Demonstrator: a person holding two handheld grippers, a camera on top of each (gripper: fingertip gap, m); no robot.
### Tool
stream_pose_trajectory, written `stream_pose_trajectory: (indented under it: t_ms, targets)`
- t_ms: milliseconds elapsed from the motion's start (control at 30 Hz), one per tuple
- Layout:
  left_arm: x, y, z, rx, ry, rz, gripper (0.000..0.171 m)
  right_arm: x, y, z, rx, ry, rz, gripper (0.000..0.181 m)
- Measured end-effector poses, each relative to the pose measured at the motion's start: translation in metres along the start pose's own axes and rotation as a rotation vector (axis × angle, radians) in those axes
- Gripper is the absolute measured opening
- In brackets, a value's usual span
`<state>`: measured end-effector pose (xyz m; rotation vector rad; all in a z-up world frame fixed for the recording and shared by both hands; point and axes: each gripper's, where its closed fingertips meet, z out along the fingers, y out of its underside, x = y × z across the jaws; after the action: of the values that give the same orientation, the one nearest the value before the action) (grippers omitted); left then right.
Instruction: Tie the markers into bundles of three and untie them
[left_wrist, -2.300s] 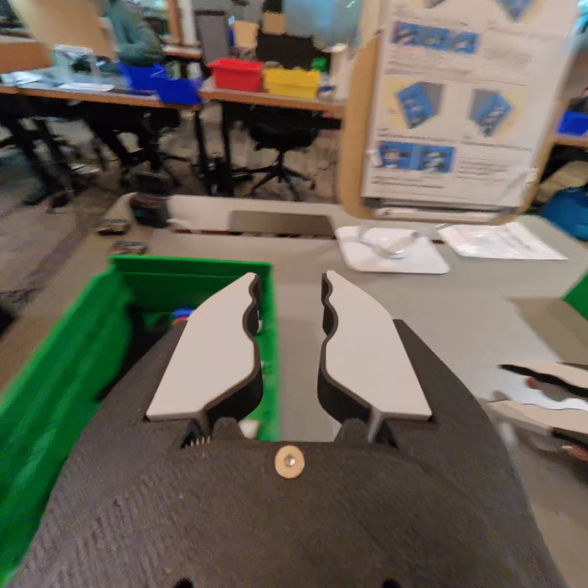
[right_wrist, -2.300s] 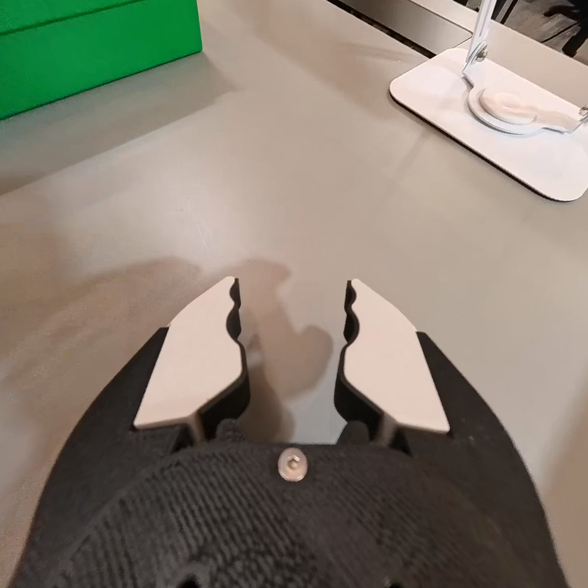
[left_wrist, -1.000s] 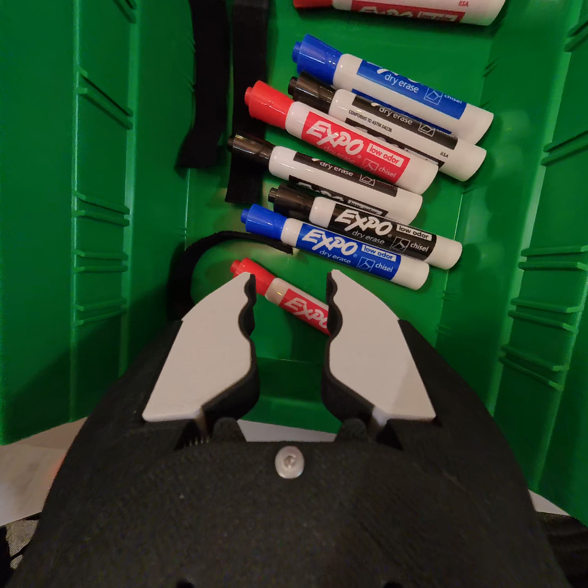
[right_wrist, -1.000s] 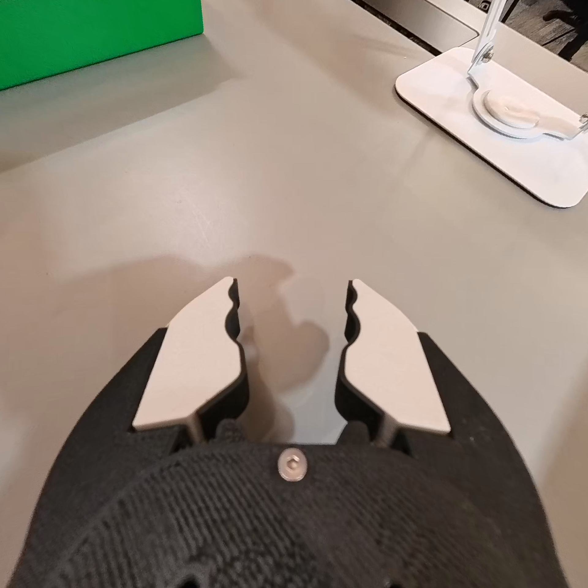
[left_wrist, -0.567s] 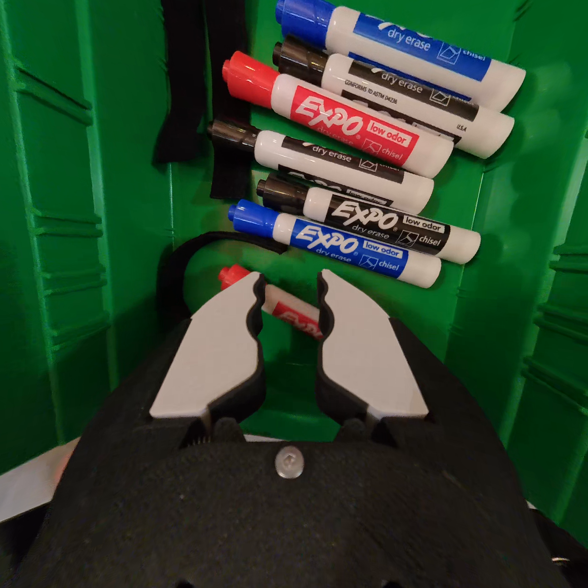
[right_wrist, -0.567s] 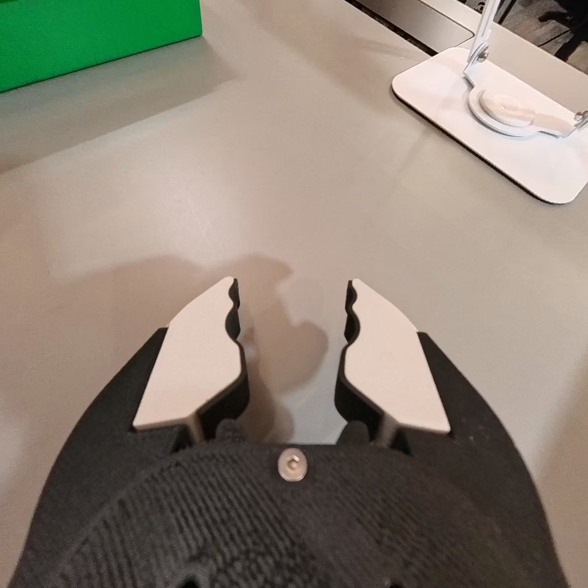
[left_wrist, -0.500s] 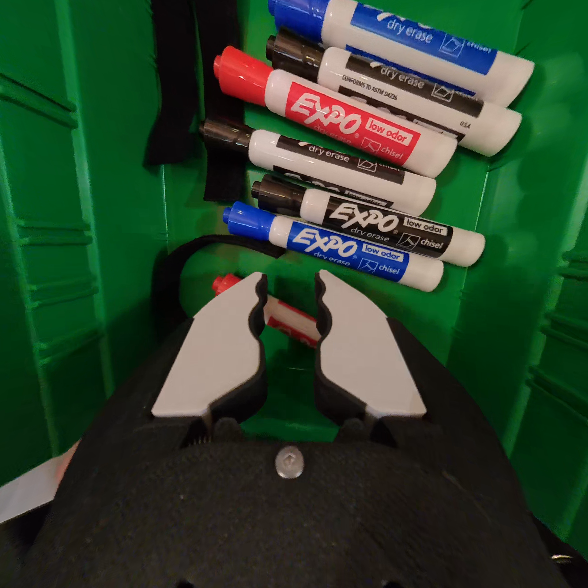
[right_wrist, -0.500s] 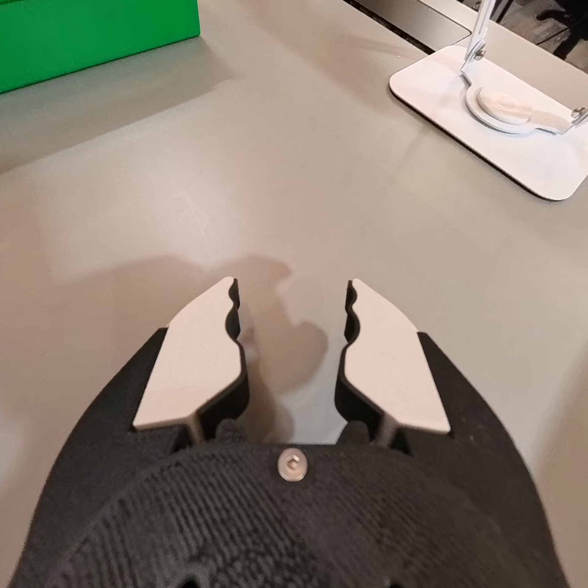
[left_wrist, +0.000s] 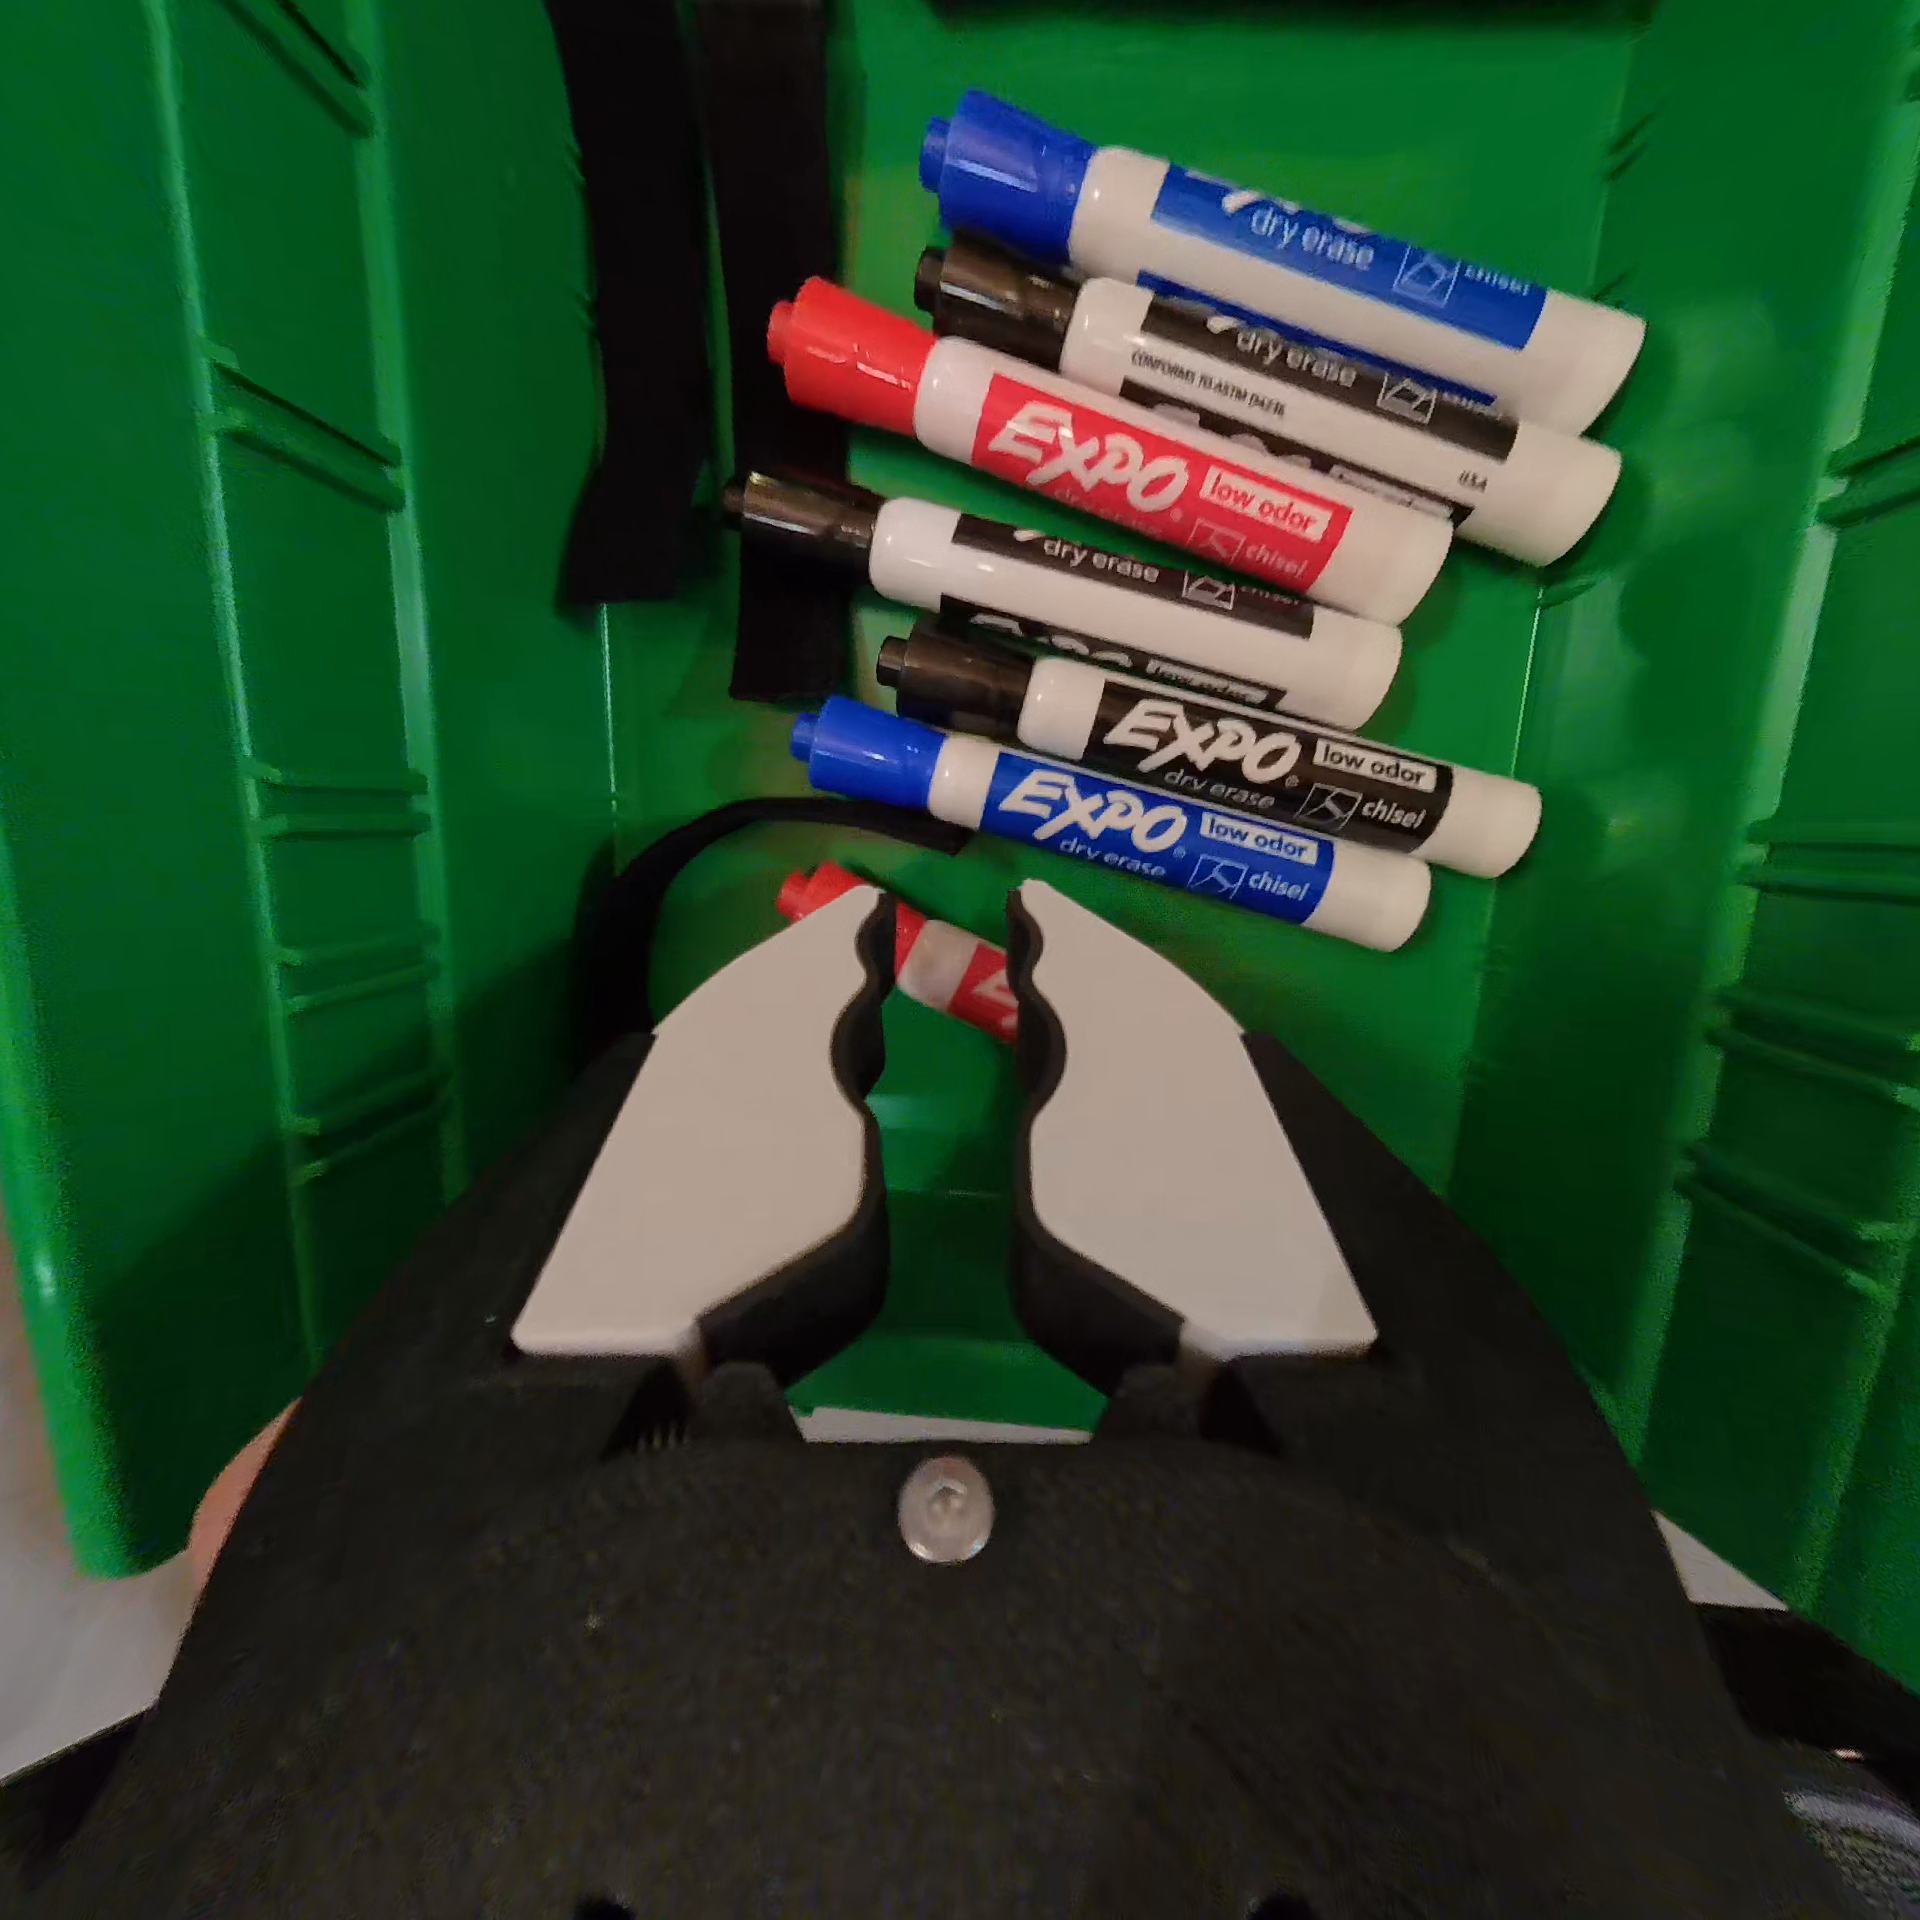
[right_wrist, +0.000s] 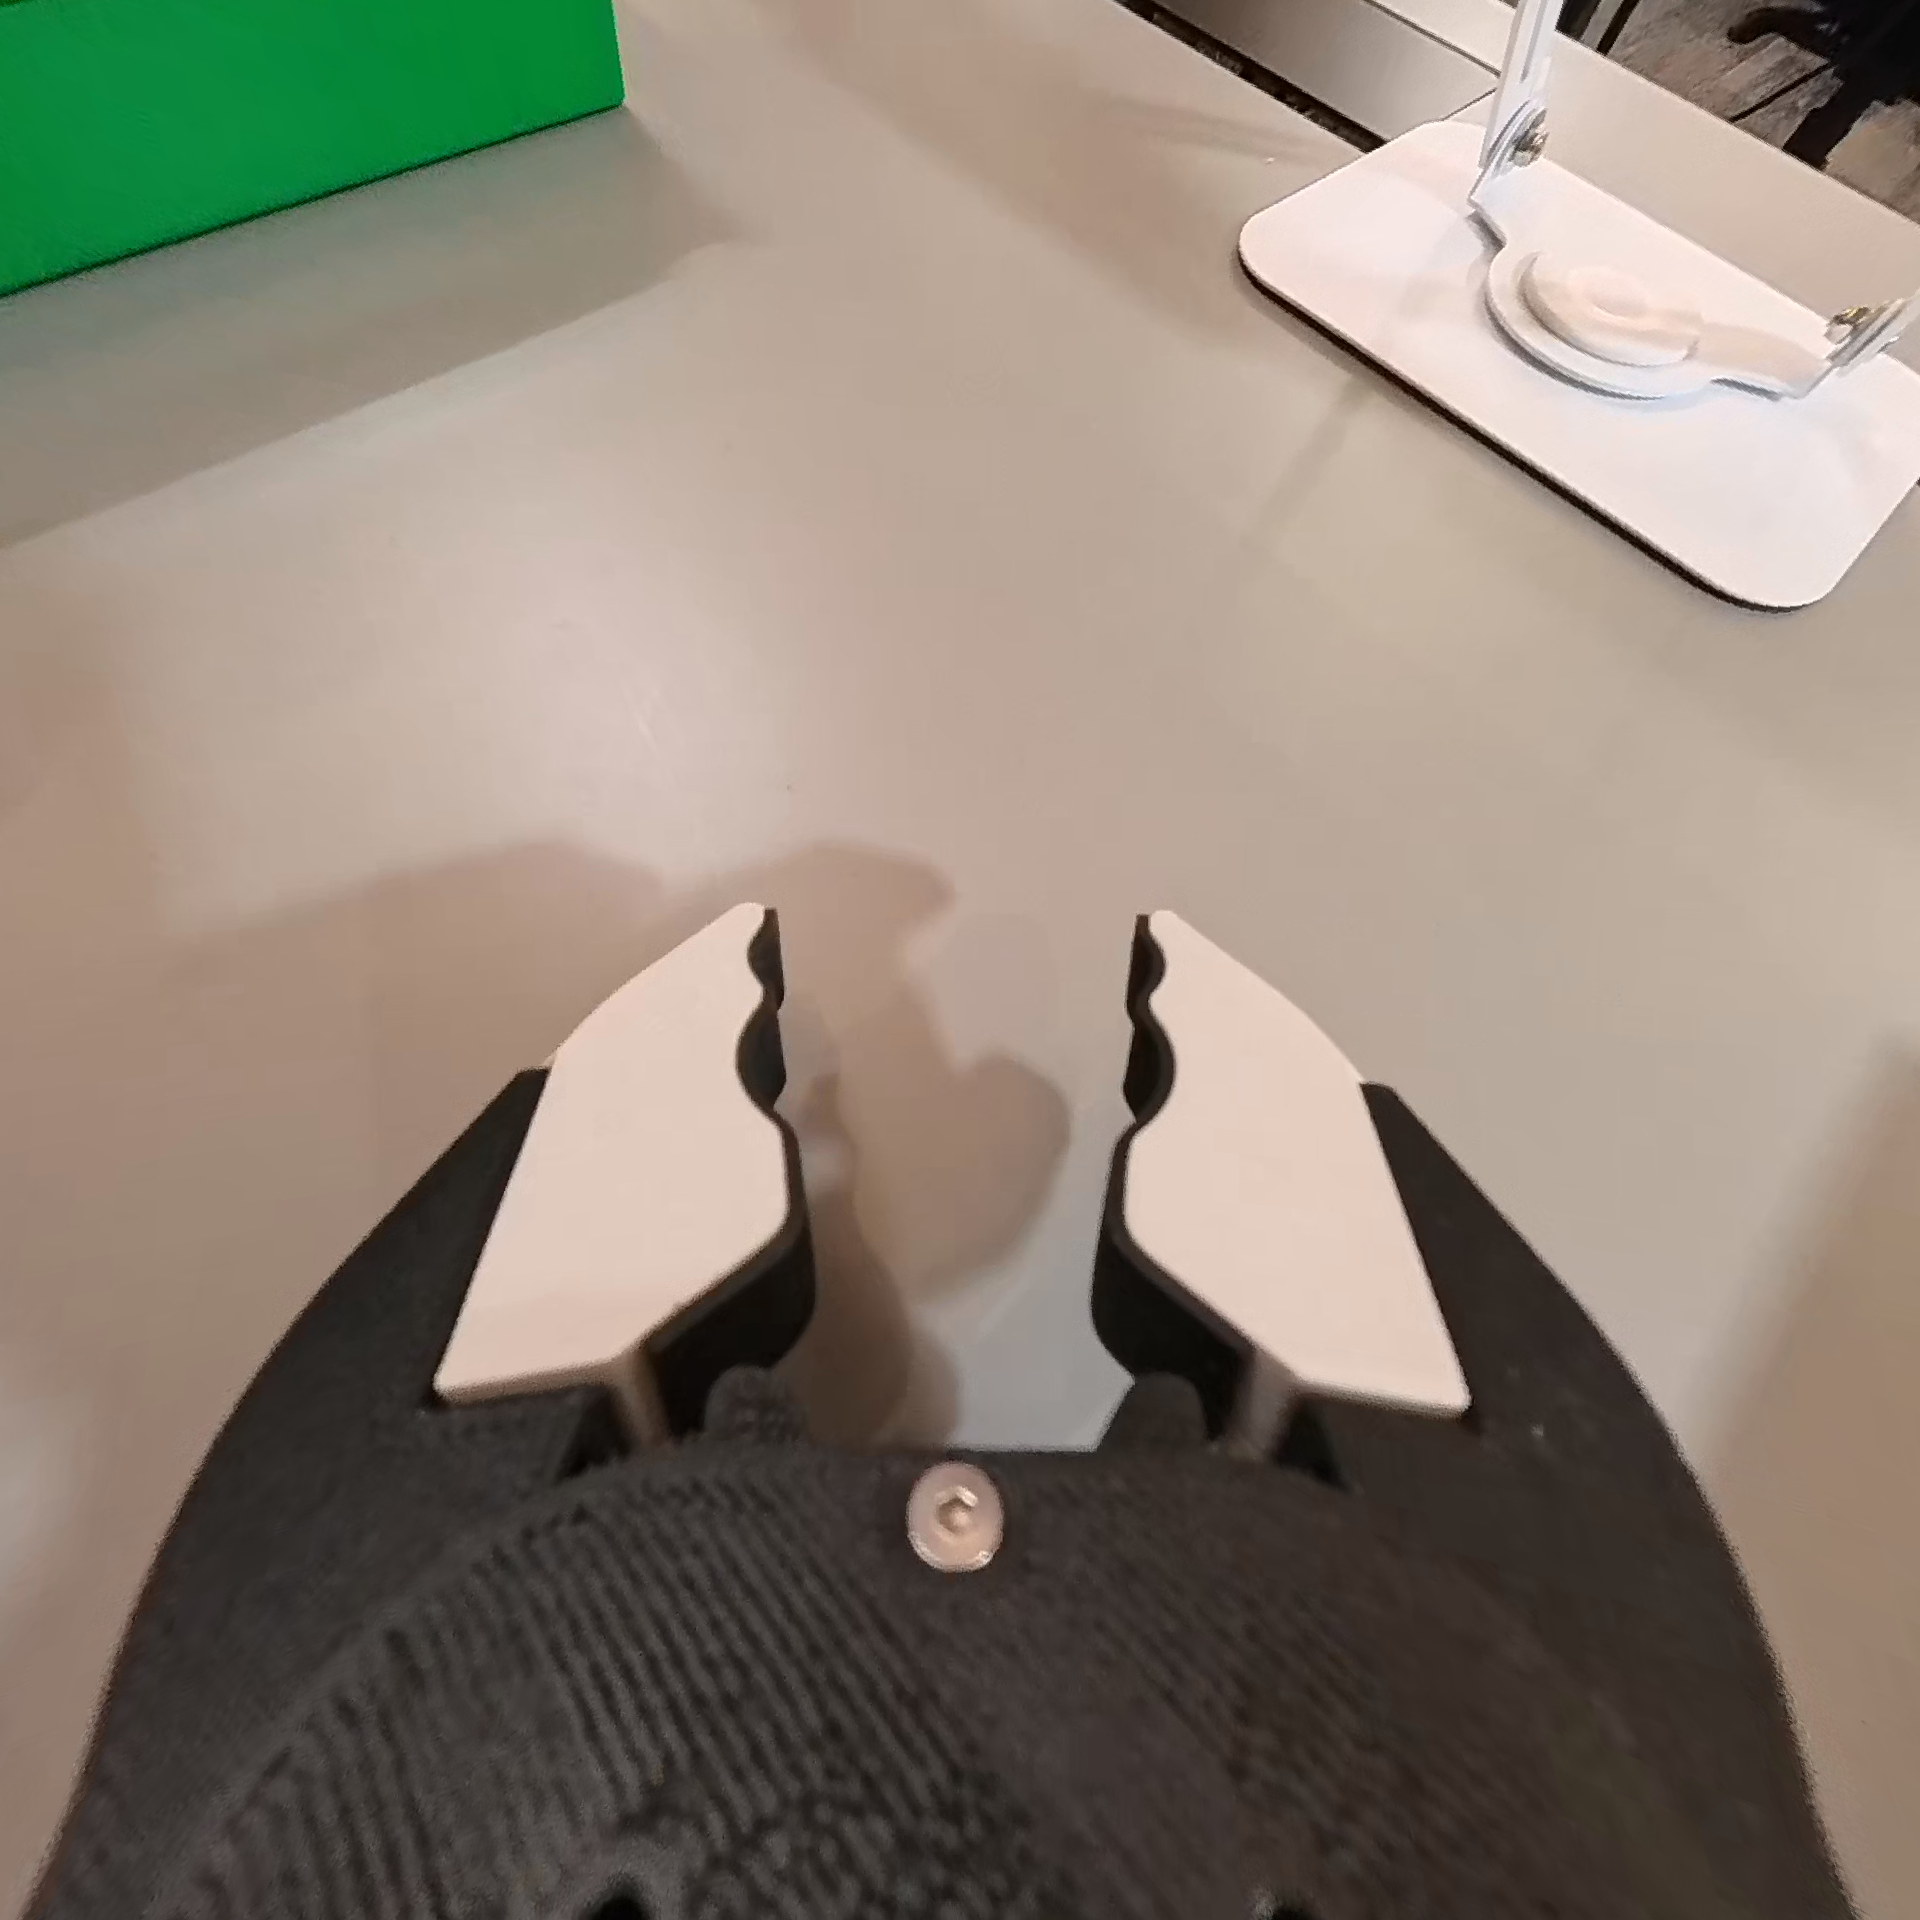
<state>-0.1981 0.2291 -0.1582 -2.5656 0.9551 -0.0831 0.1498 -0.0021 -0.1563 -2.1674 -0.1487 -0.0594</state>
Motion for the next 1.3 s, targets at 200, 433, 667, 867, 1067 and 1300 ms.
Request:
stream_pose_trajectory:
  t_ms: [200,433,667,867,1067,1300]
  targets:
    - [0.007,0.007,0.010,-0.044,0.013,0.032,0.028,-0.002,0.001,0.001,-0.010,0.003,-0.025,0.065]
    - [0.003,0.001,0.005,-0.023,-0.032,0.031,0.029,-0.002,0.001,0.001,-0.007,0.003,-0.021,0.065]
    - [-0.012,0.005,-0.011,-0.010,-0.071,0.024,0.043,-0.002,0.001,0.001,-0.009,0.000,-0.020,0.065]
    - [-0.004,0.016,0.006,-0.090,-0.057,0.053,0.047,-0.002,0.001,0.001,-0.009,0.002,-0.022,0.065]
    - [0.001,0.017,0.015,-0.096,-0.031,0.061,0.043,-0.002,0.001,0.001,-0.010,0.003,-0.022,0.065]
    - [0.009,0.012,0.015,-0.063,0.037,0.074,0.039,-0.002,0.001,0.001,-0.011,0.004,-0.023,0.065]
